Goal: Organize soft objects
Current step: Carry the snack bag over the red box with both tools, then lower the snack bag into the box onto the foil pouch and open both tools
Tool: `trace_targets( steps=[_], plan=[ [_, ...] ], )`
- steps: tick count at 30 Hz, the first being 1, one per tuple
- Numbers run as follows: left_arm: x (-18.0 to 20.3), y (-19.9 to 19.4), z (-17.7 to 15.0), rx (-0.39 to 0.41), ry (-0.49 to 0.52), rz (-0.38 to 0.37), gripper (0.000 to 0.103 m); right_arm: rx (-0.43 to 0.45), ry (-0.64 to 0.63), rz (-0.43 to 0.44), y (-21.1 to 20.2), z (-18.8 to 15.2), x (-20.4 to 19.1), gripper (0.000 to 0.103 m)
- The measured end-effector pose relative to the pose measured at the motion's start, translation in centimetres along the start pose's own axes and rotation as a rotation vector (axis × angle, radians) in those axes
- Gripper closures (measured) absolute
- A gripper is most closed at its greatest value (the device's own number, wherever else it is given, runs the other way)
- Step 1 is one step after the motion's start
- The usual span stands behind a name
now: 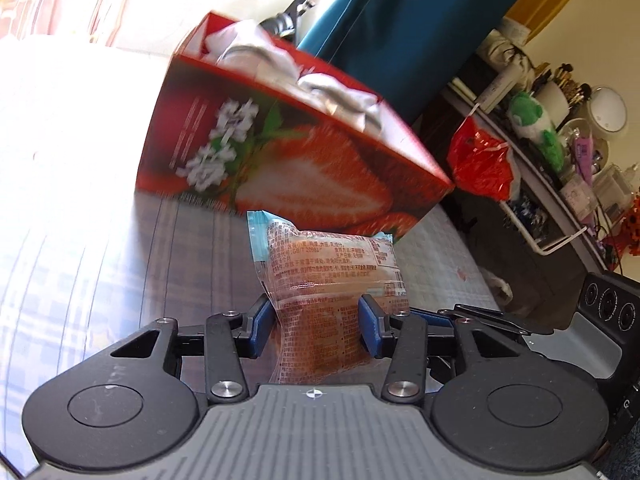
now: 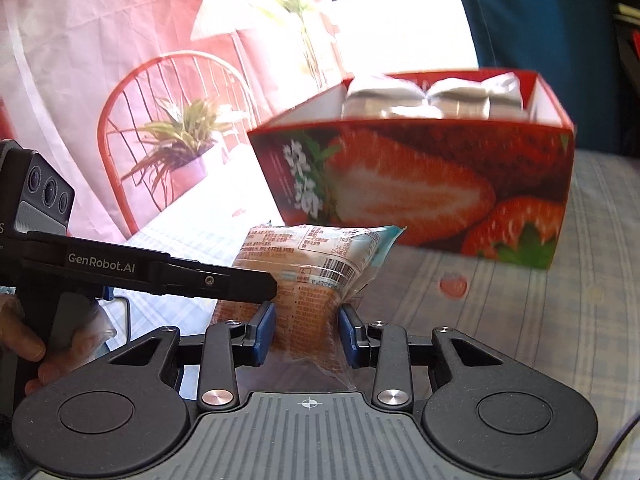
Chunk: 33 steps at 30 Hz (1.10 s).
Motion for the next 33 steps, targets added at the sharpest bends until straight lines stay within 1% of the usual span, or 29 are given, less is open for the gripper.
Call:
trace_targets(
  steps=[3,7,10,13,16,17,19,24,28,30,33],
  plan=[
    [1.1,-0.3,2.7,0.029,0.04,-0.012,0.055,0.041,-0.018,-0.004,-0.7,2.6,0.2,0.071],
    [3.1,-0.4,8.0,0.078,0.102,-0.016,0.055,0.11,-0.026,-0.009,-1.4,7.4,0.8,0.071],
    [3.6,0.5,11.9,0.094,0.125,-0.019,0.055,0.15,-0.029,-0.027,-0.9,11.5,2.0,0.071],
    [3.5,2.0,14.8,0.084,0.132,-0.007,0.056,0.156,-0.009,-0.051,0.7,14.8,3.8,0.071],
    [3.0,3.9,16.8,0.055,0.139,0.018,0.056,0.124,0.038,-0.071,3.1,16.9,5.7,0.071],
    [2.7,4.5,16.9,0.038,0.145,0.029,0.055,0.108,0.059,-0.076,4.1,17.3,6.5,0.071],
    [1.9,5.9,17.3,0.0,0.12,0.05,0.056,0.073,0.107,-0.08,5.6,17.7,7.6,0.071],
    [0.1,9.1,17.1,-0.098,0.091,0.086,0.058,-0.024,0.183,-0.128,9.2,16.5,9.8,0.072],
    [-1.9,11.0,16.1,-0.161,0.033,0.105,0.058,-0.104,0.177,-0.168,11.4,15.4,10.9,0.073],
    [-2.4,11.6,15.8,-0.182,0.03,0.113,0.056,-0.145,0.168,-0.184,12.3,14.8,11.2,0.072],
    [-3.0,11.8,15.7,-0.197,0.012,0.115,0.056,-0.18,0.162,-0.189,13.2,14.5,11.2,0.071]
  ],
)
Point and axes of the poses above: each gripper's, at about its wrist camera, not at the fingertips, and y roughly the way its jaws point, x to its right, z to its top, the point moved 9 cm from there along y, roughly the way its jaws point, and after that the axes turned 12 degrees about -z, right-handed, at the moved point
